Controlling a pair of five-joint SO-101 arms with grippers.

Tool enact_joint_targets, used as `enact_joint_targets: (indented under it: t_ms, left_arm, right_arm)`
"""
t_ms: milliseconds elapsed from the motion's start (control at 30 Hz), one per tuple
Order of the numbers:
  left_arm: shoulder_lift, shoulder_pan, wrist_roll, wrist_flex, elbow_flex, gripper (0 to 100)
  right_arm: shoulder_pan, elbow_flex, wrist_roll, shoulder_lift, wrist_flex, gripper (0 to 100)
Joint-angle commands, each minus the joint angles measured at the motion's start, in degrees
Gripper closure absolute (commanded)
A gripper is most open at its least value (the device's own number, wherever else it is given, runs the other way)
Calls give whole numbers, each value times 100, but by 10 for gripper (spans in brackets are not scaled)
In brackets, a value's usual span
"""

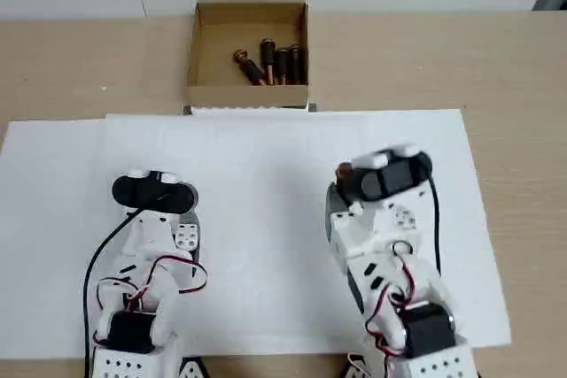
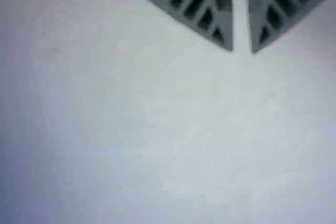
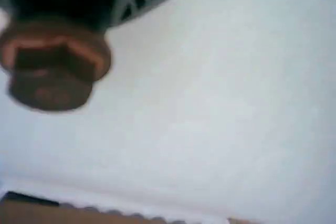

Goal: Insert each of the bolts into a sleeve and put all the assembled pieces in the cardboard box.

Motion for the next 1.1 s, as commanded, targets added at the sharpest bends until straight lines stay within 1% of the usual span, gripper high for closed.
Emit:
enact_joint_targets:
  t_ms: [0,100,300,467,633,733,900,1067]
  left_arm:
    - [-44,193,-97,0,-22,994]
    - [-44,299,-97,-9,-22,994]
    - [-44,273,-79,-18,-13,994]
    - [-44,273,-79,-18,-13,994]
    - [-44,273,-79,-18,-13,994]
    - [-44,273,-79,-18,-13,994]
    - [-44,273,-79,-18,-13,994]
    - [-44,273,-79,-18,-13,994]
  right_arm:
    - [57,-1064,-158,787,-22,995]
    - [57,-1723,-255,1314,-22,995]
    - [57,-2629,-246,2167,-40,995]
    - [57,-3226,-246,2870,-567,995]
    - [145,-3938,-246,3978,-936,995]
    - [180,-4149,-246,4611,-1358,995]
    - [145,-4396,-211,5657,-2396,995]
    - [145,-4958,193,6800,-3020,995]
